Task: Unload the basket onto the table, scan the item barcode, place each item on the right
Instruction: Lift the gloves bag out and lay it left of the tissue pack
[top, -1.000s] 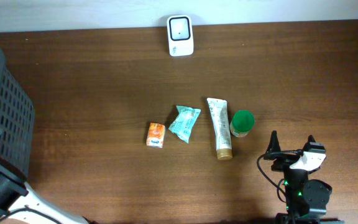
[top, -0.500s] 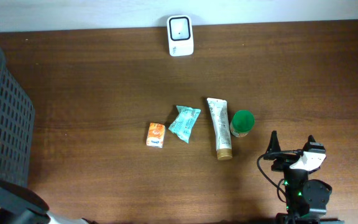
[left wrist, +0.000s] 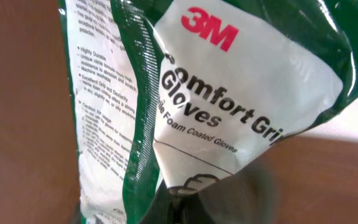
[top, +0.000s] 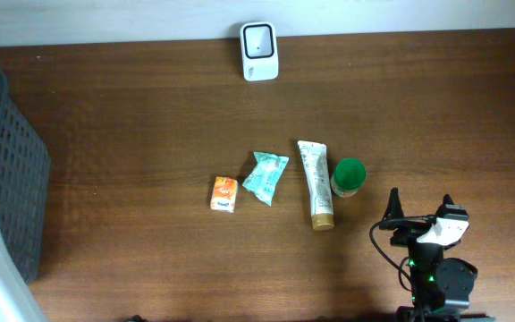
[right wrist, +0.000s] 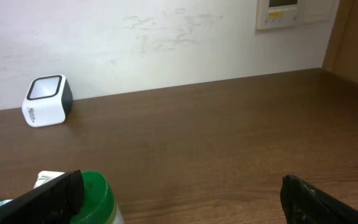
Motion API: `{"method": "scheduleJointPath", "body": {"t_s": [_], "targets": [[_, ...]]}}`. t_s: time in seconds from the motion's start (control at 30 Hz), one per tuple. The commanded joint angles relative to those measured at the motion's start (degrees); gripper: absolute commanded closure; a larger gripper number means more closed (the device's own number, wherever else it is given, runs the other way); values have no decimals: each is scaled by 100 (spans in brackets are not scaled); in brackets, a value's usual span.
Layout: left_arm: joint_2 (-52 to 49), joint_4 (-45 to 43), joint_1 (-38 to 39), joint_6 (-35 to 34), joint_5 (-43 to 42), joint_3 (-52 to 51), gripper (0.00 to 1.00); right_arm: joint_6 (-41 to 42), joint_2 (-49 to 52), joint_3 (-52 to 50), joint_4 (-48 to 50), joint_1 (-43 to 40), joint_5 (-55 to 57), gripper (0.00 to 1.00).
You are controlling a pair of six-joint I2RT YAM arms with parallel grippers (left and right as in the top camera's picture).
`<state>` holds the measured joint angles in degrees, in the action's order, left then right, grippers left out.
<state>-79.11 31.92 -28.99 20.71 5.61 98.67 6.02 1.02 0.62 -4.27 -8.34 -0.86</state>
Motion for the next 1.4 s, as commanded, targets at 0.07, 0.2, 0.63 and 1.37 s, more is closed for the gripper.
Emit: {"method": "scheduleJointPath", "body": {"t_s": [0.07,0.2,0.63,1.37], "targets": [[743,129,1412,-140,-24,4,100,-2,-17,-31,-28,-31,70,2],[839,627,2529,-647,-28,2,100,-2,-17,-31,-28,-31,70,2],[-634,2791,3947,-1650,-28,-17,100,-2,-17,-31,-28,-31,70,2],[-3493,3886,3926,-4489,184,-20,100,-2,-17,-31,-28,-31,70,2]]}}
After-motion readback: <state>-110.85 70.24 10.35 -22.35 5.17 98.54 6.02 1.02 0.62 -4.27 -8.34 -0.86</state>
